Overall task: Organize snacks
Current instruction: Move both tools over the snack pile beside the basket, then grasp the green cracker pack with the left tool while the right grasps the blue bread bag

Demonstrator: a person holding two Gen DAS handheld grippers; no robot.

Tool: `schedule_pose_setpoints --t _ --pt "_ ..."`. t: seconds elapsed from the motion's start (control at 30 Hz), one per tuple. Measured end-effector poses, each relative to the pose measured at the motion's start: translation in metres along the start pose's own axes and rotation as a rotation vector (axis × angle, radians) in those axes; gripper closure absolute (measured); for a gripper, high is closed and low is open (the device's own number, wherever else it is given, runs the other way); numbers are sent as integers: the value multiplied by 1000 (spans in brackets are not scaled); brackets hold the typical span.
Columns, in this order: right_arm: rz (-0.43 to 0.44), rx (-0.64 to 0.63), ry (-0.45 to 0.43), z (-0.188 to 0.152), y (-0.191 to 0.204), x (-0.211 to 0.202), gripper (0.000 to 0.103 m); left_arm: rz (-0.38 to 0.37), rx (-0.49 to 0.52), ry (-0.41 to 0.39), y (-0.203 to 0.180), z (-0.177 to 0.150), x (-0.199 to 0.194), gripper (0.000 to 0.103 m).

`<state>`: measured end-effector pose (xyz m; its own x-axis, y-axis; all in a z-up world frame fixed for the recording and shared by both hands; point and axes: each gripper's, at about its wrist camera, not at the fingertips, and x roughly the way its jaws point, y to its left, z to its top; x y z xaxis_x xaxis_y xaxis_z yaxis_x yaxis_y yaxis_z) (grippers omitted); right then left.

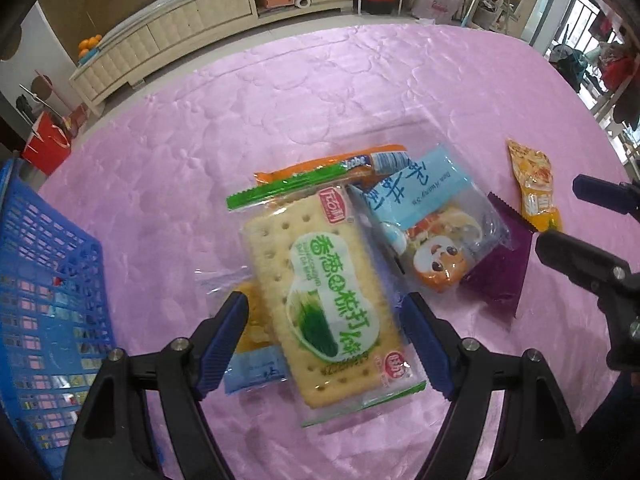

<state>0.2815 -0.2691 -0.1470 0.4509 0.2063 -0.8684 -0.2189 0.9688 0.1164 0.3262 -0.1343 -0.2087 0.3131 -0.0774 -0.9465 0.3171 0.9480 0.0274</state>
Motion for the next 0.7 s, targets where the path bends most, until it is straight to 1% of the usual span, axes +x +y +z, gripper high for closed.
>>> schedule_pose_setpoints --t 0.1,0.17,0.23,0.37,0.53,0.63,0.7 --pt "-4 0 -1 1 2 -1 14 5 4 -2 -1 1 3 26" --pt "-7 -1 0 1 1 -2 14 -3 -2 -8 0 2 1 40" --pt "-10 -2 2 2 2 -1 14 6 1 -1 0 3 -1 42" --pt "1 -8 3 5 7 -1 14 28 0 -15 3 -3 -7 43" --pt "12 -27 13 11 18 2 14 13 -65 -71 23 -11 -30 43" --pt "25 -29 22 18 26 6 14 30 -78 -112 32 -15 -44 43" --pt "39 -34 31 22 32 10 14 36 -85 -122 38 -17 -50 43"
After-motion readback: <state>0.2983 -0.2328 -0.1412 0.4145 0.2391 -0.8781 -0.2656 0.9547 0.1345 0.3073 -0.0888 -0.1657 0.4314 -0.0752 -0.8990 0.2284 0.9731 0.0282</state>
